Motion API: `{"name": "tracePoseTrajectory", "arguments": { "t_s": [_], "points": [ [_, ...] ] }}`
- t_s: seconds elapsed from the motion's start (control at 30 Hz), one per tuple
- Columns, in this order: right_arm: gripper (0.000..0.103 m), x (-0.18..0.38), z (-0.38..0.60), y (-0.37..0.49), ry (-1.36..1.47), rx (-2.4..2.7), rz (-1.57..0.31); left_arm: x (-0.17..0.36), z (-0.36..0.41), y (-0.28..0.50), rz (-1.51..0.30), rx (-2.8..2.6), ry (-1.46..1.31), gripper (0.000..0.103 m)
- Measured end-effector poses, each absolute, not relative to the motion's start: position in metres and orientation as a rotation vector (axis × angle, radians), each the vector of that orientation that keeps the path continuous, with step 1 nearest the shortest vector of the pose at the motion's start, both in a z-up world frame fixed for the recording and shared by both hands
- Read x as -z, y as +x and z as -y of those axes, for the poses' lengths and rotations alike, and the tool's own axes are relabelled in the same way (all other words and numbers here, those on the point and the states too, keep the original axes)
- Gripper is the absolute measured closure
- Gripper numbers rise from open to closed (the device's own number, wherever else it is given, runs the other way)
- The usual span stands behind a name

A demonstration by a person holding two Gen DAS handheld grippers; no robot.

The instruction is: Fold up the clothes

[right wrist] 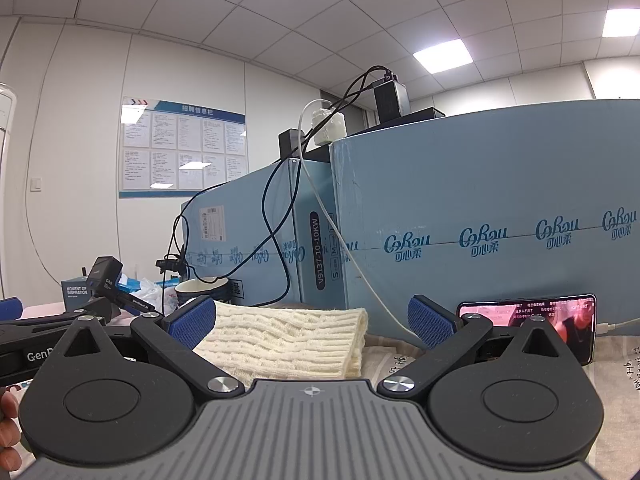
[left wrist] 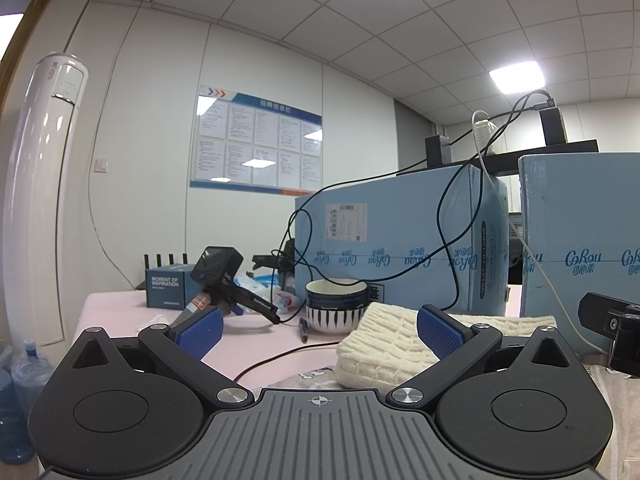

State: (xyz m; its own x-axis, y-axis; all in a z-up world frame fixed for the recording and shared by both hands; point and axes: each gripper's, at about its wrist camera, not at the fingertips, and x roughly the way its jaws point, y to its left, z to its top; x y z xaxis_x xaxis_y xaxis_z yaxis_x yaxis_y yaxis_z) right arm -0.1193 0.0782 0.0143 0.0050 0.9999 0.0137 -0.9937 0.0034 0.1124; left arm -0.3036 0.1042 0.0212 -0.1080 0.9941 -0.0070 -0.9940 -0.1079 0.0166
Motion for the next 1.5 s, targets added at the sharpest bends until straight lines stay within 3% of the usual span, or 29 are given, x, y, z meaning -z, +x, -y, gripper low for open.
{"name": "tracePoseTrajectory", "arguments": {
  "t_s": [1.5],
  "points": [
    [0.000, -0.0142, -0.0781, -0.1187, 0.101, -1.564, -0.086, -0.0189, -0.1025, -0.3070, -0.019, -1.679, 0.000, 0.000]
  ]
}}
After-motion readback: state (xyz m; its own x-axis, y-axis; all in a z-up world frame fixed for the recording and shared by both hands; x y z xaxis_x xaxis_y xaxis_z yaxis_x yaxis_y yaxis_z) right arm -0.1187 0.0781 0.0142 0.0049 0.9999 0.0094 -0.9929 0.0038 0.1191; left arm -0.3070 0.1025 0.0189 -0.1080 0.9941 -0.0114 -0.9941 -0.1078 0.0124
